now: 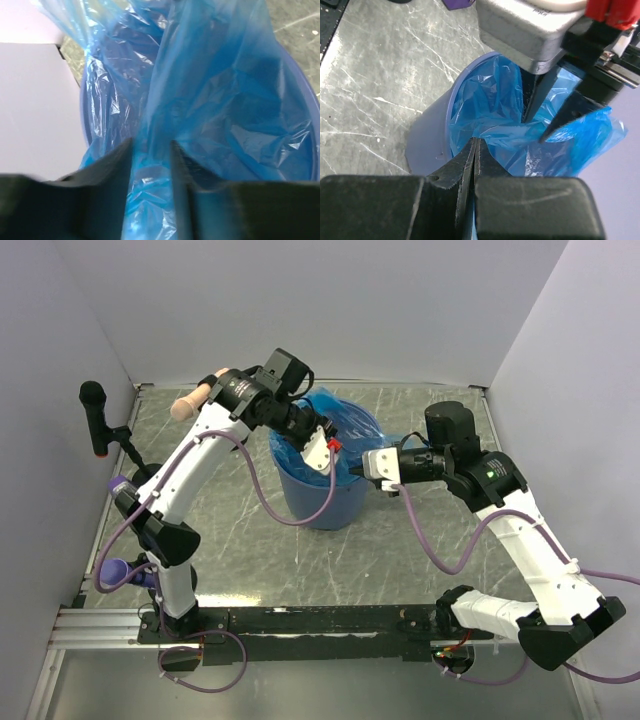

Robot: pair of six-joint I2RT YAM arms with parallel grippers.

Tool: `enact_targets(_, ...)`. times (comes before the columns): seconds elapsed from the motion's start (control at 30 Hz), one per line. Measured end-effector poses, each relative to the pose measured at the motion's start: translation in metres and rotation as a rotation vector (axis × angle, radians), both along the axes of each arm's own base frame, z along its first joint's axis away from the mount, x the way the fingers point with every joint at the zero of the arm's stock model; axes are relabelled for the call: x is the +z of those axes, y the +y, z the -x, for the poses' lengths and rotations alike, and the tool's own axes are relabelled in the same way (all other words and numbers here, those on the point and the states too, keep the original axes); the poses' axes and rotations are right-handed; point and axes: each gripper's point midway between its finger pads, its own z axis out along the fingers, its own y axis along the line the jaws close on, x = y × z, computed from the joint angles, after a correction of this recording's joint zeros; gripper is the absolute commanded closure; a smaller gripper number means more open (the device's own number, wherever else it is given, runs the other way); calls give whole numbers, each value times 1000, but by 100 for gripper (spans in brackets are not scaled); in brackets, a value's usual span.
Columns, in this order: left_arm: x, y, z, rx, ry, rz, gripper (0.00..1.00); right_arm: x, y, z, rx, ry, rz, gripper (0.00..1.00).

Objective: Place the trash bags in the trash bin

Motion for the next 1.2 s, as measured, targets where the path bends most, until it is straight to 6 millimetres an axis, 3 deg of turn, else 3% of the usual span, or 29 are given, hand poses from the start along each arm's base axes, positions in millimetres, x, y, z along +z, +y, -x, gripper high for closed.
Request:
enact_targets(0.07, -2, 0, 0, -6, -10, -12, 95, -1, 0, -1, -2, -4, 4, 100)
enact_targets(0.1, -3, 0, 0, -4, -10, -15, 99, -2, -1, -1, -4, -5, 6, 100)
enact_targets(0.27, 3, 3, -3, 35, -32, -7, 100, -4, -1, -2, -8, -2, 11, 100)
enact_targets(0.43, 28, 16, 11, 88, -64, 63, 99, -14, -5, 1, -30, 3, 9, 100)
enact_targets(0.6, 55, 36, 53, 116, -69, 148, 99, -4, -6, 11, -20, -14, -23, 100)
enact_targets(0.7, 57, 45, 81, 107, -44, 165, 99, -4, -2, 23, 20, -6, -26, 100)
enact_targets(0.8, 37, 51, 103, 104, 12, 142, 99, -14, 3, 38, 65, 26, 0, 100)
enact_targets(0.97, -20, 60, 121, 135, 114, 46, 99, -58, 8, 66, 135, 94, 87, 100)
enact_targets(1.1, -60, 65, 125, 181, 165, -8, 99, -75, 6, 65, 117, 113, 123, 100)
enact_targets(1.2, -76, 68, 121, 225, 151, 4, 99, -89, 6, 58, 77, 118, 125, 100)
